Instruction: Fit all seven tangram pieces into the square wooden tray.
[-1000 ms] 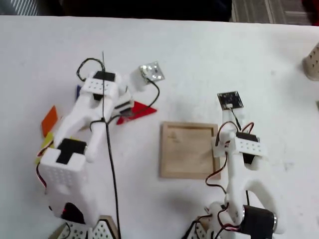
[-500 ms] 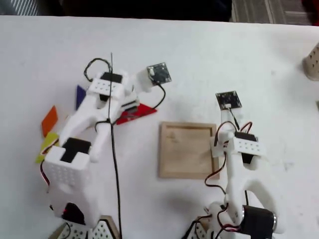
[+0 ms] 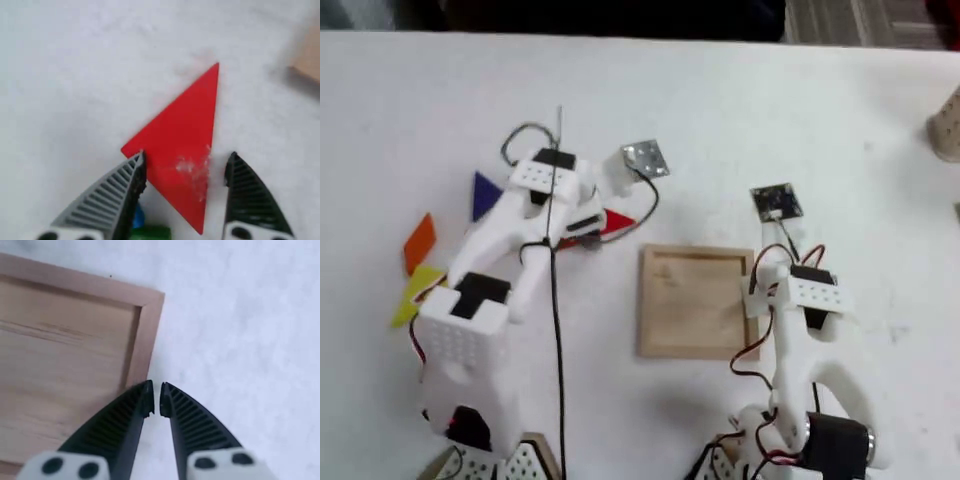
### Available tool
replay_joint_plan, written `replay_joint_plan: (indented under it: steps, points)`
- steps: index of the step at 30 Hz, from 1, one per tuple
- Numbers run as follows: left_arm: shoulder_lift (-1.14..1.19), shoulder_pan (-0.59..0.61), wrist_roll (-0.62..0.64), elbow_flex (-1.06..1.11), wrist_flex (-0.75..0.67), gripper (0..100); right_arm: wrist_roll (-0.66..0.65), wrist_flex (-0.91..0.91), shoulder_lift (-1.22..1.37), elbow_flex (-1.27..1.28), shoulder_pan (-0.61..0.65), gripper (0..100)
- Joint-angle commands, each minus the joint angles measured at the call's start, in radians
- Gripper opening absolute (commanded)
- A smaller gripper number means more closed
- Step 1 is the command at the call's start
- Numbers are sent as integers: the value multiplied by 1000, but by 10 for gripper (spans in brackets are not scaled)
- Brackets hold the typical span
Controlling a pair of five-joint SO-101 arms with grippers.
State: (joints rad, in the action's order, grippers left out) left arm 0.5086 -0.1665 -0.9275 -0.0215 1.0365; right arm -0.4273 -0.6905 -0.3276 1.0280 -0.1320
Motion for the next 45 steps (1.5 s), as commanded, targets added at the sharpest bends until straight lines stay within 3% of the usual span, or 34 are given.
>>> replay_joint_plan:
  steps: [1, 18, 22, 29, 41, 45]
  points:
    - [-12, -7, 8, -18, 25, 264, -32, -5, -16, 0, -10, 35]
    - [-10, -7, -11, -11, 18, 260, -83, -28, -16, 2, 4, 34]
    - [-16, 2, 20, -9, 0, 238, -91, -47, -16, 2, 12, 34]
    - [-87, 31, 120, -41, 29, 352, -91, -47, -16, 2, 13, 34]
    - [-88, 62, 175, -123, 6, 306, -91, -48, -16, 9, 28, 34]
    - [-51, 62, 175, -195, 51, 346, -91, -48, -16, 11, 28, 34]
